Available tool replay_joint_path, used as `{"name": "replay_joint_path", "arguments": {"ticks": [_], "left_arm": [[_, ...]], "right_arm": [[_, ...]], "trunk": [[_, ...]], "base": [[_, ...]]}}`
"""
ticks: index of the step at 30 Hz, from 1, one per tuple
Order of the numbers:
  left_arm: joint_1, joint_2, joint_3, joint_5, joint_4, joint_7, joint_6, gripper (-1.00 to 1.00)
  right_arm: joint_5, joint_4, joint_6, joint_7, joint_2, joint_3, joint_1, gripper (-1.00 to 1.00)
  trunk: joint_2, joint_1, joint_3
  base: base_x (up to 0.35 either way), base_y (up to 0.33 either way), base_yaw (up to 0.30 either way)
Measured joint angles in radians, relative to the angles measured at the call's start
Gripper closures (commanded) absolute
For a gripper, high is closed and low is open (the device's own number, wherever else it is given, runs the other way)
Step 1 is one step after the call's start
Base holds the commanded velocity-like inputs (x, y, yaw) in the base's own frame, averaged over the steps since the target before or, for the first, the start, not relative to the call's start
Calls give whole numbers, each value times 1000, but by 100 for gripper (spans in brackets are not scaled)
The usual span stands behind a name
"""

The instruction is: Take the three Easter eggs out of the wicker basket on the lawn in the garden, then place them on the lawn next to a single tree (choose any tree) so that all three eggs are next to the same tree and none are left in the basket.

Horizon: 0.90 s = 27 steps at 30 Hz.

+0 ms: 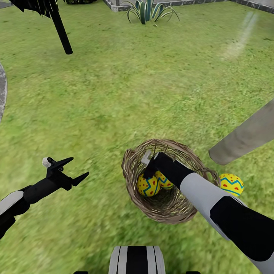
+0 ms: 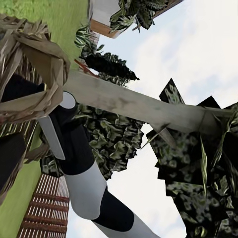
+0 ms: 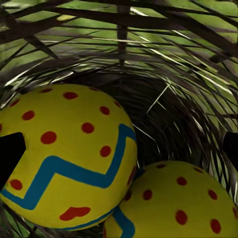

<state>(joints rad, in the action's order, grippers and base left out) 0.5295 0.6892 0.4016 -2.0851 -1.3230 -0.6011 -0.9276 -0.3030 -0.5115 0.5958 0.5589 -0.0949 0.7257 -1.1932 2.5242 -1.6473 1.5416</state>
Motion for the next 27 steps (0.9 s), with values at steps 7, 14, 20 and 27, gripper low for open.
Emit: {"name": "replay_joint_path", "arguments": {"ticks": [7, 14, 20, 27], "left_arm": [[0, 0, 0, 0, 0, 0, 0, -100], [0, 0, 0, 0, 0, 0, 0, -100], [0, 0, 0, 1, 0, 0, 0, -100], [0, 0, 0, 0, 1, 0, 0, -100]], "right_arm": [[-1, -2, -1, 161, 6, 1, 0, -100], [-2, 8, -2, 188, 7, 2, 0, -100], [-1, 10, -1, 184, 7, 1, 0, -100], [1, 11, 3, 161, 7, 1, 0, -100]], "trunk": [[0, 0, 0], [1, -2, 15], [2, -5, 39], [2, -4, 39]], "base": [[0, 0, 0], [0, 0, 0], [0, 0, 0], [0, 0, 0]]}}
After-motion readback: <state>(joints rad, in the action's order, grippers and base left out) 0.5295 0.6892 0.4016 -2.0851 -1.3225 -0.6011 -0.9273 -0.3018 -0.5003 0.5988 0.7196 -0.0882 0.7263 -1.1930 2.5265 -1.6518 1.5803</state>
